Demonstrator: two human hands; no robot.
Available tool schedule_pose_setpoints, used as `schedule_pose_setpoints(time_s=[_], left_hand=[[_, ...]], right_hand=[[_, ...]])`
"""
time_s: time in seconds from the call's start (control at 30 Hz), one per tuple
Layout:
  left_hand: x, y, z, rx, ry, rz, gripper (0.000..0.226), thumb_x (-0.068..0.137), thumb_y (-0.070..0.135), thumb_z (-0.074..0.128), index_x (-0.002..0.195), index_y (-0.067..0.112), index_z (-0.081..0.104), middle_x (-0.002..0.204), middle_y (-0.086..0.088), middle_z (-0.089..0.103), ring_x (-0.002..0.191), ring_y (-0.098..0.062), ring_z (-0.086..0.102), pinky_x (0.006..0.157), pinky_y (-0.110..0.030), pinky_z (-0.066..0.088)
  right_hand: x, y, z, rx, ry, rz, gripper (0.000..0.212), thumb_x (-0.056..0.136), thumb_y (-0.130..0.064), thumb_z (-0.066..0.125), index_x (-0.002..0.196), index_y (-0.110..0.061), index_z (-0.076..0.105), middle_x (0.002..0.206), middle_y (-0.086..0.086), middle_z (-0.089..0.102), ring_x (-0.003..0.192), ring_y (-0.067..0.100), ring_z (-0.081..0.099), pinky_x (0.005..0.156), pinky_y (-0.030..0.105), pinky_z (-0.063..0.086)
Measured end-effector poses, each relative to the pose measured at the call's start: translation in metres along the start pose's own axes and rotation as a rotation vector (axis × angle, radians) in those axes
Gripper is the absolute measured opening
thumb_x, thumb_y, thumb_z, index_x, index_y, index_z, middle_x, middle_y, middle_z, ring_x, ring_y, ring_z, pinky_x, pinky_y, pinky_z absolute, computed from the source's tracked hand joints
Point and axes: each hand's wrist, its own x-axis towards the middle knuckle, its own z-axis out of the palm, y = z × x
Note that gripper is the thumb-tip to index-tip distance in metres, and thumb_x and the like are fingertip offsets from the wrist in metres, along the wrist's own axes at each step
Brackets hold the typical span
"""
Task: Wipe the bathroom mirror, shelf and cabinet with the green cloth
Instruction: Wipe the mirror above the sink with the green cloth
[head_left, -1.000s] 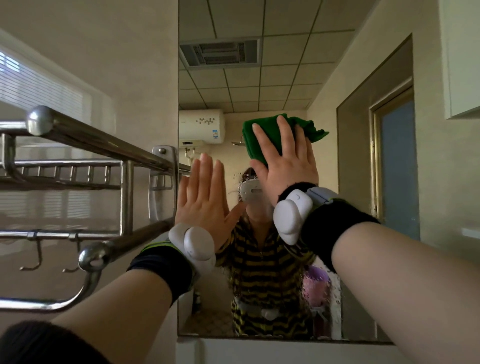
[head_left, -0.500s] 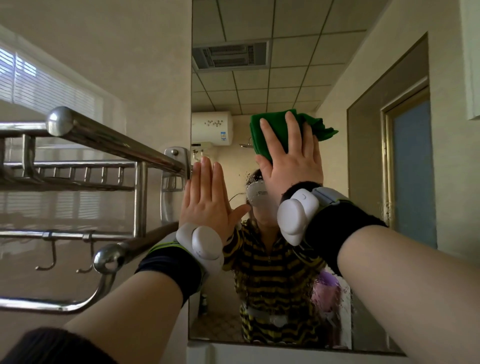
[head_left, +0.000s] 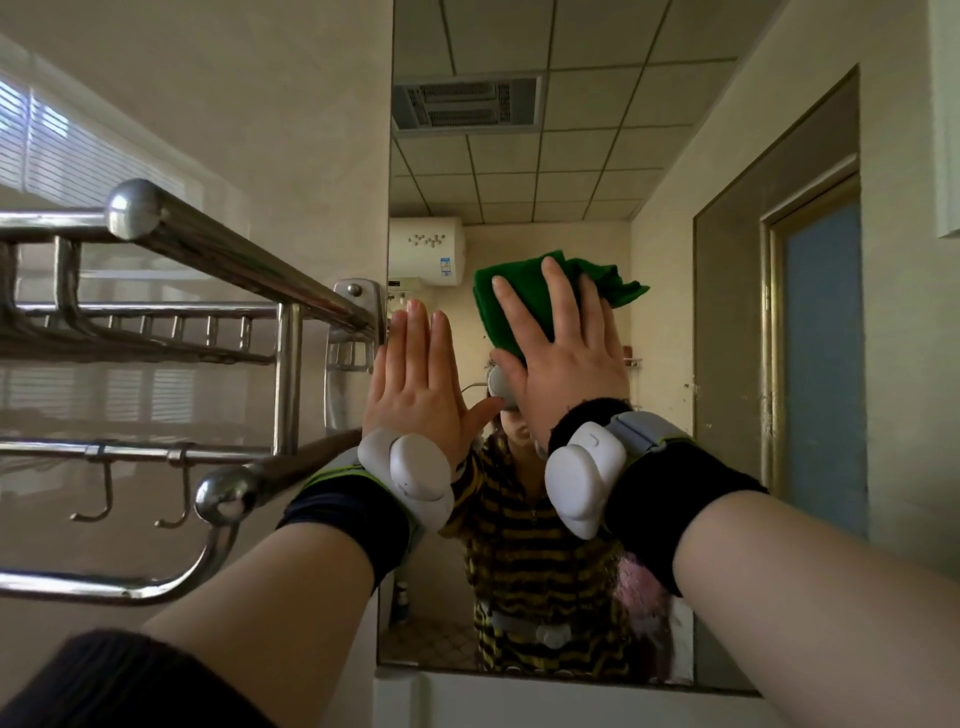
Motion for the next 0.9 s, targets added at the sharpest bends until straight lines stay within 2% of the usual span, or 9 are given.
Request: schedule_pose_setpoints(time_s=[0.2, 0.3, 0.47, 0.6, 0.73, 0.83, 0.9], left_hand=[[0.0, -0.001, 0.002, 0.007, 0.002, 0.006, 0.101, 0.075, 0.074, 0.024, 0.148, 0.005, 0.014, 0.155, -0.014, 0.007, 0.144, -0.027, 0.003, 0.114, -0.033, 0.0], [0.0, -0.002, 0.002, 0.03, -0.013, -0.001, 0.103, 0.073, 0.076, 0.015, 0.148, 0.007, 0.007, 0.156, -0.012, 0.0, 0.141, -0.022, -0.01, 0.114, -0.031, -0.006], [0.0, -0.001, -0.002, 0.042, -0.071, -0.017, 0.109, 0.061, 0.077, -0.012, 0.148, 0.01, -0.008, 0.155, -0.009, -0.015, 0.143, -0.024, -0.015, 0.115, -0.031, -0.009], [0.0, 0.0, -0.004, 0.068, -0.103, -0.007, 0.11, 0.06, 0.077, -0.01, 0.147, 0.01, -0.013, 0.154, -0.011, -0.02, 0.142, -0.024, -0.019, 0.116, -0.033, -0.009], [0.001, -0.002, -0.001, 0.068, -0.09, 0.006, 0.109, 0.063, 0.078, -0.009, 0.148, 0.009, -0.007, 0.156, -0.01, -0.014, 0.143, -0.024, -0.015, 0.117, -0.033, -0.005], [0.0, -0.001, 0.003, 0.025, -0.055, 0.001, 0.111, 0.067, 0.079, -0.017, 0.149, 0.007, 0.005, 0.156, -0.011, -0.002, 0.144, -0.025, -0.005, 0.118, -0.035, 0.002], [0.001, 0.0, 0.006, -0.008, -0.01, -0.008, 0.11, 0.072, 0.077, -0.016, 0.148, 0.005, 0.017, 0.155, -0.013, 0.01, 0.144, -0.027, 0.006, 0.117, -0.038, 0.011]], right_hand=[[0.007, 0.003, 0.001, -0.001, -0.016, -0.031, 0.059, 0.088, -0.053, 0.033, 0.144, -0.041, 0.017, 0.155, 0.005, 0.012, 0.139, 0.034, 0.008, 0.113, 0.044, 0.005], [0.021, 0.003, 0.001, -0.019, -0.028, -0.063, 0.06, 0.089, -0.054, 0.032, 0.144, -0.043, 0.012, 0.155, 0.003, 0.008, 0.139, 0.032, 0.005, 0.113, 0.044, 0.004], [0.059, -0.003, -0.001, -0.019, -0.035, -0.094, 0.06, 0.091, -0.054, 0.037, 0.144, -0.044, 0.011, 0.155, 0.001, 0.004, 0.139, 0.033, 0.005, 0.113, 0.044, 0.003], [0.068, -0.011, 0.002, -0.024, 0.011, -0.053, 0.059, 0.092, -0.05, 0.039, 0.144, -0.042, 0.013, 0.155, 0.003, 0.006, 0.139, 0.034, 0.007, 0.113, 0.044, 0.003], [0.062, -0.014, 0.003, 0.002, 0.027, -0.054, 0.059, 0.092, -0.048, 0.041, 0.144, -0.041, 0.016, 0.155, 0.004, 0.007, 0.139, 0.035, 0.008, 0.113, 0.044, 0.002], [0.058, -0.015, 0.003, 0.002, 0.035, -0.06, 0.059, 0.091, -0.048, 0.042, 0.144, -0.04, 0.018, 0.155, 0.005, 0.01, 0.139, 0.035, 0.009, 0.113, 0.044, 0.003], [0.051, -0.016, 0.005, -0.006, 0.029, -0.075, 0.059, 0.091, -0.05, 0.04, 0.144, -0.04, 0.018, 0.155, 0.005, 0.011, 0.139, 0.035, 0.009, 0.113, 0.044, 0.004]])
